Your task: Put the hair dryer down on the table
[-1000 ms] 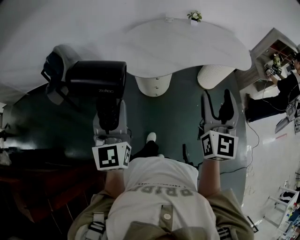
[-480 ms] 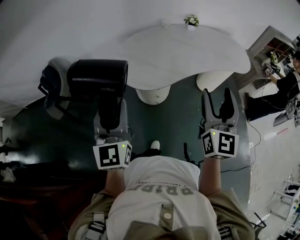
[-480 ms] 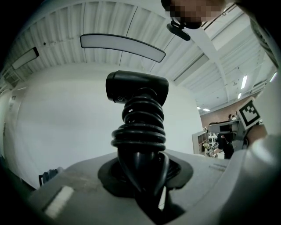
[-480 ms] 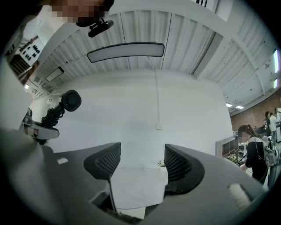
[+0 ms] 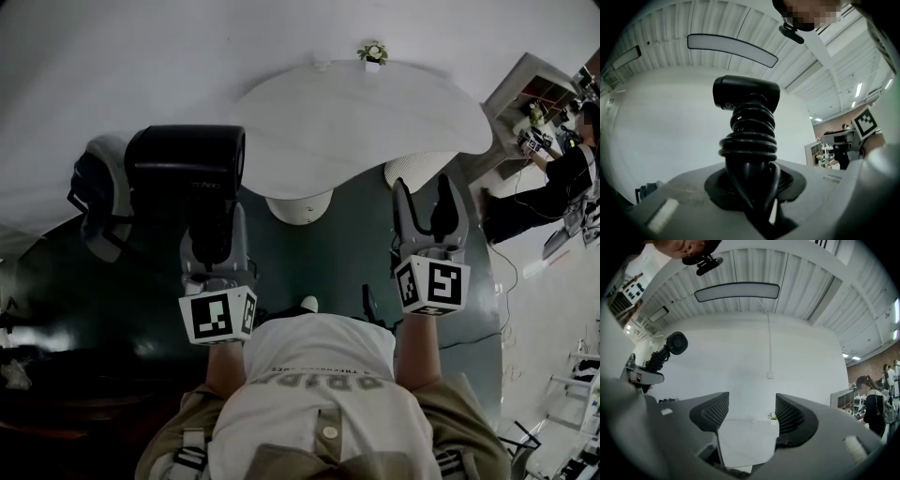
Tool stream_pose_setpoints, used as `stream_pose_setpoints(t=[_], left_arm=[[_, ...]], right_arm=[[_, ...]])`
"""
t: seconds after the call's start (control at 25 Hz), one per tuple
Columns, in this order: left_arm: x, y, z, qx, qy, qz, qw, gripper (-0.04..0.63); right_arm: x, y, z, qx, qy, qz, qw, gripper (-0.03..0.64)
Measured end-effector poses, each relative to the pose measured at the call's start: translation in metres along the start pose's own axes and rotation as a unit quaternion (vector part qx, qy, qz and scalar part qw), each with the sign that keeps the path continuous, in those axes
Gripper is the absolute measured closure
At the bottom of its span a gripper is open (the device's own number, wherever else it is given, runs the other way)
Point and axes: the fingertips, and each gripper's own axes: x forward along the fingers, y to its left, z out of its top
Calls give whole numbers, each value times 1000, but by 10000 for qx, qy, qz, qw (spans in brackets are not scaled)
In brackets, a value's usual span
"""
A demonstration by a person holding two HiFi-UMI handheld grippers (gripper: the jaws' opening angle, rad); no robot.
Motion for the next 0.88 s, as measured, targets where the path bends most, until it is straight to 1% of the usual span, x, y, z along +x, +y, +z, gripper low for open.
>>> stream_pose_setpoints(t=[0.16, 0.32, 0.68, 0.88], left_arm=[[2, 1, -5, 2, 9, -53, 10000, 465], [3, 2, -7, 0, -16, -89, 10000, 466], [17, -8, -10, 83, 100, -163, 9998, 466], [24, -7, -14, 138, 169, -186, 9996, 466]], right_arm=[[3, 9, 0, -60, -30, 53, 10000, 318], [1, 10, -6, -40, -2, 12, 10000, 318], [6, -15, -20, 100, 156, -208, 9996, 318], [13, -19, -27, 157, 216, -274, 9993, 318]])
